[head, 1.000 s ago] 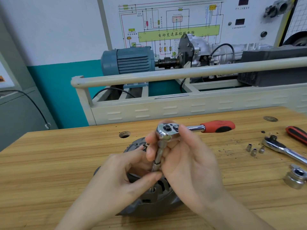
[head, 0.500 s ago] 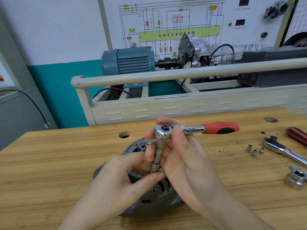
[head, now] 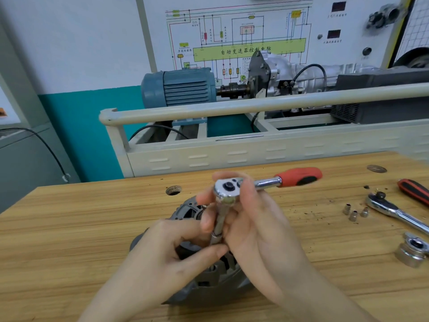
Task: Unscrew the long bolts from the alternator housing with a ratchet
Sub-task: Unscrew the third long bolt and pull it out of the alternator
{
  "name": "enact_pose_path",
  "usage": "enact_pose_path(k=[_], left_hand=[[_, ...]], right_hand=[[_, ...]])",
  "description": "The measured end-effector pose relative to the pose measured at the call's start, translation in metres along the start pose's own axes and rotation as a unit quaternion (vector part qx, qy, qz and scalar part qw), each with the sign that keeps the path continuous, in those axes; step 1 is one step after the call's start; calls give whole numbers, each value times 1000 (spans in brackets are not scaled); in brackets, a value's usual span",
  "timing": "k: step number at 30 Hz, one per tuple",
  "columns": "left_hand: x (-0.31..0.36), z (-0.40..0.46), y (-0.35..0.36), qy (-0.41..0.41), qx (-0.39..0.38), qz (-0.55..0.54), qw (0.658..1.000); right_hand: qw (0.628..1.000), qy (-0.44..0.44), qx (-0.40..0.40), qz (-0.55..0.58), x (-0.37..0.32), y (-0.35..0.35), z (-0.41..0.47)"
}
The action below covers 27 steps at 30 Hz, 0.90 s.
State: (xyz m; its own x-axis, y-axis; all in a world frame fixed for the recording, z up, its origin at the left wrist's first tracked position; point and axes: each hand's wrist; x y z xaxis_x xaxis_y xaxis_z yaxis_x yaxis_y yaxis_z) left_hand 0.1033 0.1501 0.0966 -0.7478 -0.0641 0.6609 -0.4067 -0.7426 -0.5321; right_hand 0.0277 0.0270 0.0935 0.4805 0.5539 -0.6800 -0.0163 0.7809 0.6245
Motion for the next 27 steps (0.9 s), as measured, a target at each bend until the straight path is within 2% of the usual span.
enact_pose_path(k=[10,18,27], left_hand=[[0,1,4,-27,50,15,998],[-1,-1,-2,-34,-10,-9,999],[0,2,5,-24,36,-8,999]], right_hand=[[1000,-7,12,15,-1,-3,0],[1000,7,12,8,0,-3,1],[999,-15,28,5,-2,-2,1]])
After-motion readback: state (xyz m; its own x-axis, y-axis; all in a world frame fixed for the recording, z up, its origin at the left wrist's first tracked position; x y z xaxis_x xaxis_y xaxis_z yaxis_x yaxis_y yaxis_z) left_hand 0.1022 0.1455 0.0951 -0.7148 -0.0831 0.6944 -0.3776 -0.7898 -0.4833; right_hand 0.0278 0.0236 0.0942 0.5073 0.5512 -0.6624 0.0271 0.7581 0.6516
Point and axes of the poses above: each hand's wrist, its own z-axis towards the middle knuckle, its own y-axis out of the palm, x = y × z, and after that the axes turned 11 degrees about x, right-handed
